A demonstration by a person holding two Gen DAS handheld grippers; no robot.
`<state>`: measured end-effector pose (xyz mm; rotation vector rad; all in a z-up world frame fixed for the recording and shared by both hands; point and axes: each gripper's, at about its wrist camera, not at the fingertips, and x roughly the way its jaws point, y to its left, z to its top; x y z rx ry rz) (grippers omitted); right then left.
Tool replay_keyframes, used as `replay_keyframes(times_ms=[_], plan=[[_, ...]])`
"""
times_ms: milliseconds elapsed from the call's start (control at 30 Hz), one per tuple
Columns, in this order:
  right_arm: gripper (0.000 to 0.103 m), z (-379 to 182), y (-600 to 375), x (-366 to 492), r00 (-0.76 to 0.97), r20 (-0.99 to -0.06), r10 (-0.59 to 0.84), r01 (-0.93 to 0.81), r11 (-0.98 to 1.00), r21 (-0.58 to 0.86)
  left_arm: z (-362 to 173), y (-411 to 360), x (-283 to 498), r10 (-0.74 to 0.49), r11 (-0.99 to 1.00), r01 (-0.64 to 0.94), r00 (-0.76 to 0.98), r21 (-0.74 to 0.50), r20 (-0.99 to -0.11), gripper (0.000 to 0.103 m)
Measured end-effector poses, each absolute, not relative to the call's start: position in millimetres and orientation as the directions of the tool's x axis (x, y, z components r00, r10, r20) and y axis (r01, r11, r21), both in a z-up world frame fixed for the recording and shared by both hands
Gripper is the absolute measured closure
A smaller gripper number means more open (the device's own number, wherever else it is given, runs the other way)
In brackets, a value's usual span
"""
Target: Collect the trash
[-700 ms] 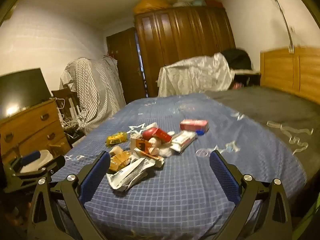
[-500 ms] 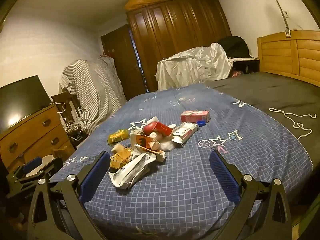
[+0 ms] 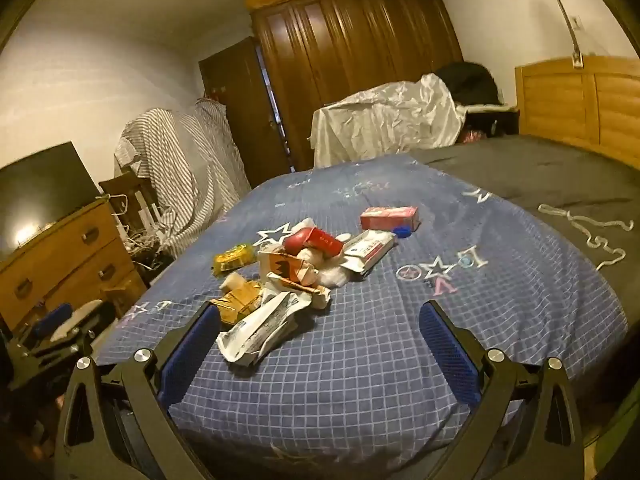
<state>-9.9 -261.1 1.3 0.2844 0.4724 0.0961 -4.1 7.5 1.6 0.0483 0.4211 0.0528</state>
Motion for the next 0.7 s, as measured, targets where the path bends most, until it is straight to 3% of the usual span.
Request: replay_keyframes(times_ms=[700], plan=[[0.004,-1.3,-257.0,-10.3,0.886,-0.437,0.157,-0.039,0.963,0.268,-9.4,3.4,4.2,0.086,0.994,-0.048,0.892,0.098,-0.445,0.005]])
